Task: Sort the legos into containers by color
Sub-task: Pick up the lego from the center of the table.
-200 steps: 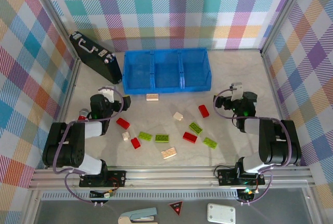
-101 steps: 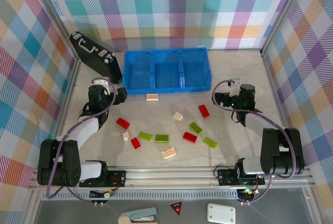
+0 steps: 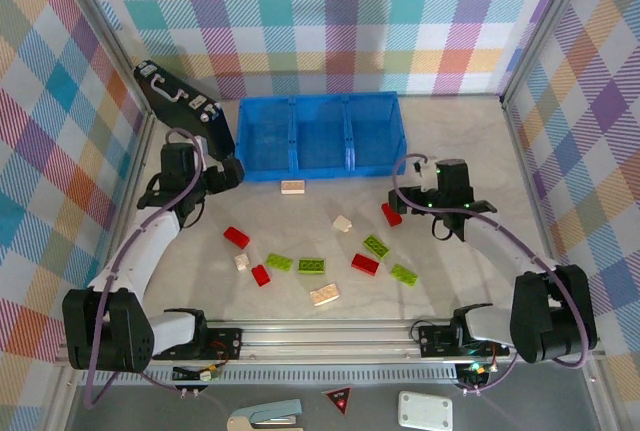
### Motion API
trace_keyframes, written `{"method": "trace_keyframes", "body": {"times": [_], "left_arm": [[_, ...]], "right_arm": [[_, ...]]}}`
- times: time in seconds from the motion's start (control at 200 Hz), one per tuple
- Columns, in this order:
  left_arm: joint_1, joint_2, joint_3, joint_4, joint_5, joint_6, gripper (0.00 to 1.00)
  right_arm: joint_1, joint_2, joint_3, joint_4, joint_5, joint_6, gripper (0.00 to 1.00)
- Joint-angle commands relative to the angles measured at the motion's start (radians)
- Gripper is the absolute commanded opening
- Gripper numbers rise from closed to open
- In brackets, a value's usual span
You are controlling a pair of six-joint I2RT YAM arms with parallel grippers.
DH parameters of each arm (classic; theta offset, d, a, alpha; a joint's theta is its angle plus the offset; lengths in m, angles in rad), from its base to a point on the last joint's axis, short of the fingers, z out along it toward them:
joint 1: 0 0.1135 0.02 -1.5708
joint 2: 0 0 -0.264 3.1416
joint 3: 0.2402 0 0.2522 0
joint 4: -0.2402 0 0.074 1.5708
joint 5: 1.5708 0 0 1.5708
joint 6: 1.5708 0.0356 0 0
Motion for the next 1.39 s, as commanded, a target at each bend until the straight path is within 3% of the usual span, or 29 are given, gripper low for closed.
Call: {"method": "trace_keyframes", "body": {"times": [0.0, 0.21, 0.44, 0.545, 0.665, 1.39], "left_arm": [[-0.010, 0.040, 0.115, -0.174, 0.086, -0.004, 1.00], [-0.009, 0.076, 0.118, -0.120, 0.163, 0.028, 1.00], [-0.011, 0.113, 0.220, -0.228, 0.139, 0.202, 0.99], [-0.011, 0.078, 0.170, -0.181, 0.089, 0.216, 0.99], [-0.011, 0.069, 0.112, -0.141, 0.116, 0.284, 1.00], [-0.008, -0.003, 0.093, -0.127, 0.112, 0.303, 1.00]], "right_arm": [[0.033, 0.038, 0.087, -0.131, 0.038, 0.024, 0.90], [0.060, 0.180, 0.169, -0.192, 0.005, 0.091, 0.82], [0.098, 0.302, 0.259, -0.310, 0.081, 0.077, 0.72], [0.102, 0.330, 0.265, -0.309, 0.099, 0.055, 0.69], [0.111, 0.371, 0.297, -0.335, 0.148, 0.051, 0.65], [0.155, 0.542, 0.419, -0.385, 0.202, 0.090, 0.50]]}}
